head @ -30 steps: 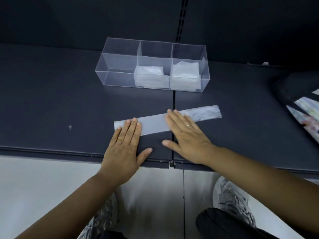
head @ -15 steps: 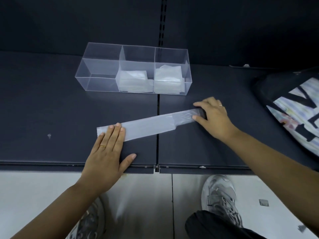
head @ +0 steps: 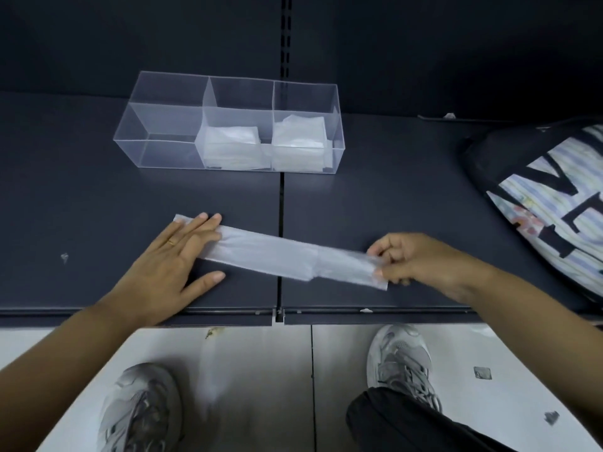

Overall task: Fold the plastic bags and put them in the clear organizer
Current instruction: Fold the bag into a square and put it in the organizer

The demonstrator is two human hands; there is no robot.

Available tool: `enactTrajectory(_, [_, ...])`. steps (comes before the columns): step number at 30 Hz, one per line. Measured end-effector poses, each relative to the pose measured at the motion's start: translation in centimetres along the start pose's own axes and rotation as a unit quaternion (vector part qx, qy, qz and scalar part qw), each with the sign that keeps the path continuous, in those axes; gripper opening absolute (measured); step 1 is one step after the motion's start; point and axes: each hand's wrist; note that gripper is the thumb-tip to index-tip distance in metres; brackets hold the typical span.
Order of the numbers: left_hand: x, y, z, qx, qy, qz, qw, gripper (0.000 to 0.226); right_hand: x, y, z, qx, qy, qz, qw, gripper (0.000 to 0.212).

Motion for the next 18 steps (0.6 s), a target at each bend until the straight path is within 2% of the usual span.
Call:
enactTrajectory(3, [-1.4,3.0,-0.7,0.006,-0.002,-0.040,0.999,0.078,2.2,-0.2,-0.8,-0.039,-0.111,-0.042,0.992,0.014])
enactTrajectory(4, [-1.8,4.7,-1.4,0.026,-0.004,-0.057,0.998,0.079,2.9,-0.5,-1.1,-0.044,-0.133,-0.048,0.989,0.010])
enactTrajectory(6, [-2.2,8.7,-3.3,0.070,-0.025,-0.079,0.994,0.086,3.9,-1.0,-1.2,-0.056,-0.153,-0.052,0.985,0.017])
enactTrajectory(9, [-2.2,14.0,-5.7,0.147,-0.037,-0.063,0.986,0.090,5.3,-2.6,-1.4,-0.094,-0.181,-0.028,0.978,0.014])
enactTrajectory(11, [-2.1,16.4,-6.0,0.256,0.005,-0.028,0.966,0.081,5.9,-3.9,-1.5,-0.106,-0.214,0.015,0.971,0.012])
enactTrajectory(12, [-2.2,17.2,-5.6,0.332,0.036,-0.001,0.943,0.072,6.2,-4.6,-1.4,-0.106,-0.226,0.040,0.967,0.013])
enactTrajectory(14, [-2.4,17.9,-4.0,0.484,0.066,0.061,0.871,0.048,6.3,-5.6,-0.8,-0.117,-0.214,0.090,0.966,0.015])
enactTrajectory(16, [-2.6,17.7,-2.1,0.595,0.059,0.111,0.794,0.036,5.5,-5.6,0.2,-0.140,-0.123,0.132,0.974,0.034])
enactTrajectory(18, [-2.9,16.7,-0.7,0.698,0.037,0.160,0.697,0.036,4.2,-5.3,0.7,-0.160,-0.039,0.169,0.972,0.046])
Point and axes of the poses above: each hand's wrist, its own x-axis away from the middle knuckle, its own z-axis out of the back of the hand, y = z × x, and after that the axes turned 14 degrees about x, right-handed
